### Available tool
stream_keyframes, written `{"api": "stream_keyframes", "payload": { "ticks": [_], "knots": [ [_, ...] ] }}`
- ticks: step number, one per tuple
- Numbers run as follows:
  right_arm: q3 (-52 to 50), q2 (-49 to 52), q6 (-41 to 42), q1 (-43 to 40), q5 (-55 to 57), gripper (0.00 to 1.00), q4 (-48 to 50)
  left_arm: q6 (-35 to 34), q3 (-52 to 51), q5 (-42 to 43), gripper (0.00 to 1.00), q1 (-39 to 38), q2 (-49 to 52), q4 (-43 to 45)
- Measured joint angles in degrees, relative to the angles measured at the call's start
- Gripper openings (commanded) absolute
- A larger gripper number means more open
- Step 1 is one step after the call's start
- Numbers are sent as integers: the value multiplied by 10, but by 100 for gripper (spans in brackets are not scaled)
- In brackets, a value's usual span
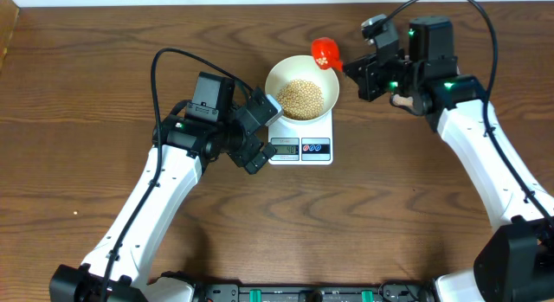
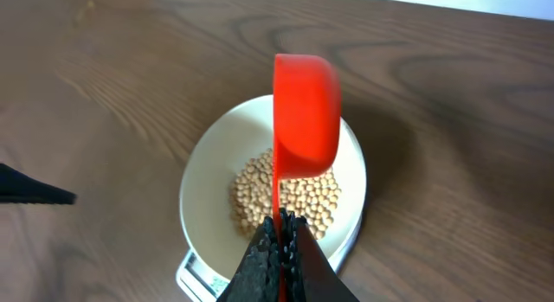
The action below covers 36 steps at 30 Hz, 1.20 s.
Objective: Scoop item into bowl and weigh 50g on scale
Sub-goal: 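Raise the scoop and move it right away from the bowl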
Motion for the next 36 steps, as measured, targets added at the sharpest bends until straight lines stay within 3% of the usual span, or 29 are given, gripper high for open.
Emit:
{"api": "stream_keyframes", "payload": {
  "ticks": [27, 36],
  "knots": [
    [0, 0, 55, -18, -53, 1, 9, 0, 0, 0, 98, 0, 0, 0],
    [0, 0, 172, -106, -115, 1, 111, 0, 0, 0, 98, 0, 0, 0]
  ]
}}
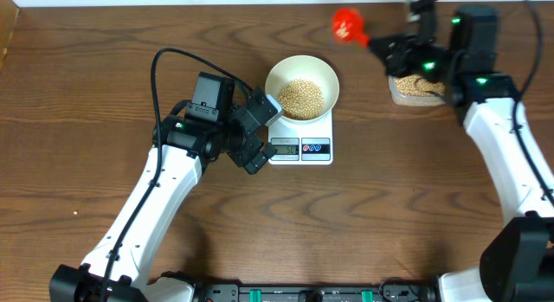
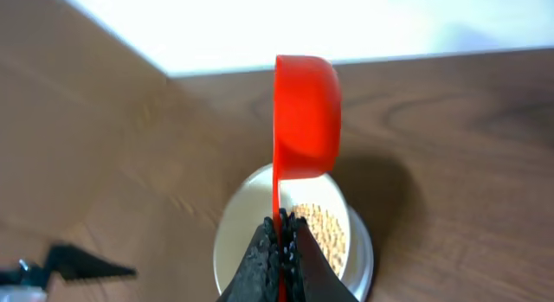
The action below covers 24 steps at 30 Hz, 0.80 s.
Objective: Scoop item into bowl and weigh 50g on scale
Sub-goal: 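Raise the scoop and move it right away from the bowl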
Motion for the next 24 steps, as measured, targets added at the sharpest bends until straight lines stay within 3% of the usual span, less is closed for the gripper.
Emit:
{"api": "stream_keyframes", "payload": {
  "ticks": [12, 24],
  "knots": [
    [0, 0, 190, -149, -38, 1, 13, 0, 0, 0, 98, 0, 0, 0],
    [0, 0, 223, -189, -64, 1, 9, 0, 0, 0, 98, 0, 0, 0]
  ]
}}
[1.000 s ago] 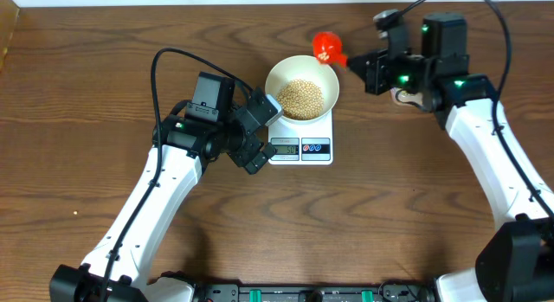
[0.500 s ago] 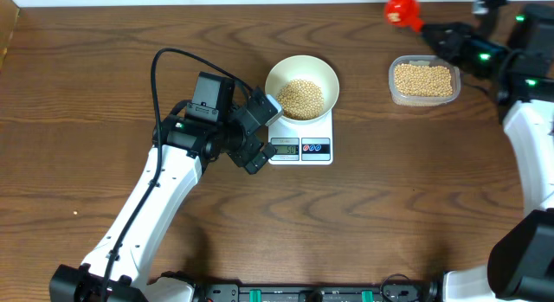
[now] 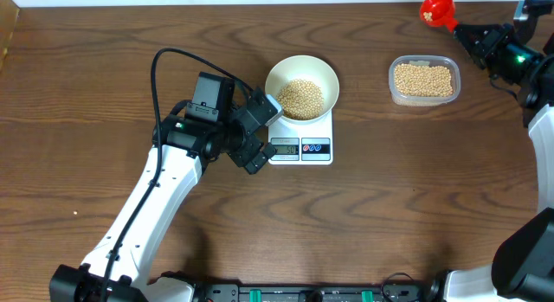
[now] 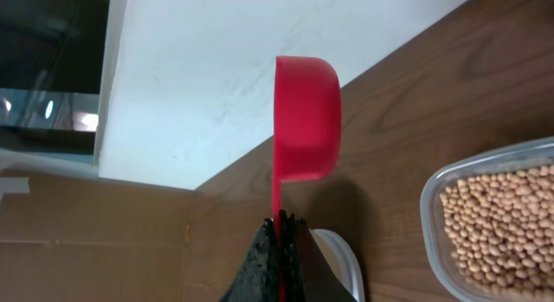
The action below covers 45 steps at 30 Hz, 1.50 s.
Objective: Scoop item into bowl and weigh 50g on scale
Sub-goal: 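Raise the scoop and move it right away from the bowl, then bring the scoop down over the clear chickpea tub with the right gripper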
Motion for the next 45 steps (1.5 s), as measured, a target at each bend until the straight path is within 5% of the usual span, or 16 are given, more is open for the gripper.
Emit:
{"api": "stream_keyframes", "payload": {
  "ticks": [15, 45],
  "knots": [
    [3, 0, -109, 0, 74, 1, -254, 0, 0, 0, 98, 0, 0, 0],
    [3, 0, -268, 206, 535, 1, -256, 0, 0, 0, 98, 0, 0, 0]
  ]
}}
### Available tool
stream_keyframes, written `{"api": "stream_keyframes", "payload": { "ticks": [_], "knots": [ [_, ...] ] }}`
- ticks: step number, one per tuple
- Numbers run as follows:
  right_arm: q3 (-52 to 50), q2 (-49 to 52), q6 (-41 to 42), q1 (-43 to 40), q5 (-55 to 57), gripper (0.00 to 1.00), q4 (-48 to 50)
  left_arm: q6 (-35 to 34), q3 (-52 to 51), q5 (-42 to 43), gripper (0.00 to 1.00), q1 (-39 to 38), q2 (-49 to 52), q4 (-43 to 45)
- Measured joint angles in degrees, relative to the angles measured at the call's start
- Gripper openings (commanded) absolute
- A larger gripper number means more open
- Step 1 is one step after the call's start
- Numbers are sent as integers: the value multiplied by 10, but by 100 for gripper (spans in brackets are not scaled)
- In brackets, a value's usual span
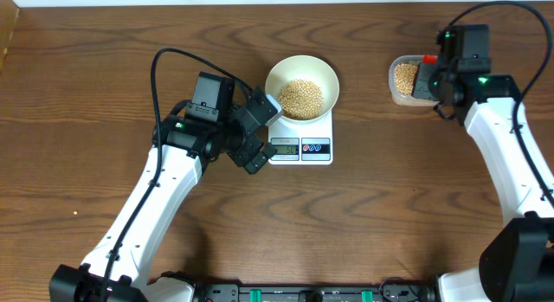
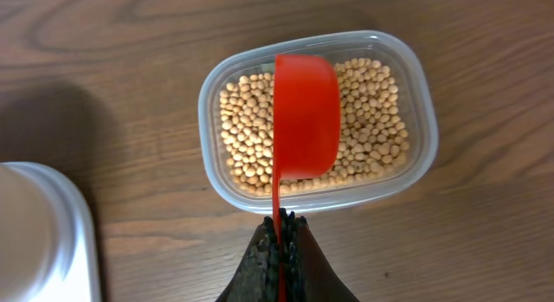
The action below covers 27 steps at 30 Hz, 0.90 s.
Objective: Scoop item into bowl and weigh 50g on scale
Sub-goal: 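Bring the scoop down over the clear chickpea tub with the right gripper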
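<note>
A red scoop [image 2: 305, 116] hangs over the clear tub of soybeans [image 2: 381, 138], its thin handle pinched in my right gripper [image 2: 279, 222], which is shut on it. From overhead the tub [image 1: 402, 78] lies at the back right with the right gripper [image 1: 430, 73] above it. A cream bowl [image 1: 301, 86] holding soybeans stands on the white scale [image 1: 300, 146]. My left gripper [image 1: 257, 133] rests open just left of the scale, holding nothing.
The scale's corner [image 2: 43, 241] shows at the lower left of the right wrist view. A black cable [image 1: 164, 60] loops over the table behind the left arm. Bare wood lies in front of the scale.
My right gripper with the red scoop has come in from the far back-right corner to sit directly over the tub of soybeans. The left arm has not moved.
The right gripper held the scoop tipped at the bowl's far rim above the scale. Then it was between the bowl and the tub, then out past the tub at the table's back-right corner. Now the scoop hangs over the beans in the tub. The left arm stayed still throughout.
</note>
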Motion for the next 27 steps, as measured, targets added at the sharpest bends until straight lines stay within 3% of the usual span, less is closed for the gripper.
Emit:
{"api": "stream_keyframes", "payload": {
  "ticks": [9, 27],
  "knots": [
    [0, 0, -49, 40, 76, 1, -34, 0, 0, 0, 98, 0, 0, 0],
    [0, 0, -185, 40, 88, 1, -12, 0, 0, 0, 98, 0, 0, 0]
  ]
}}
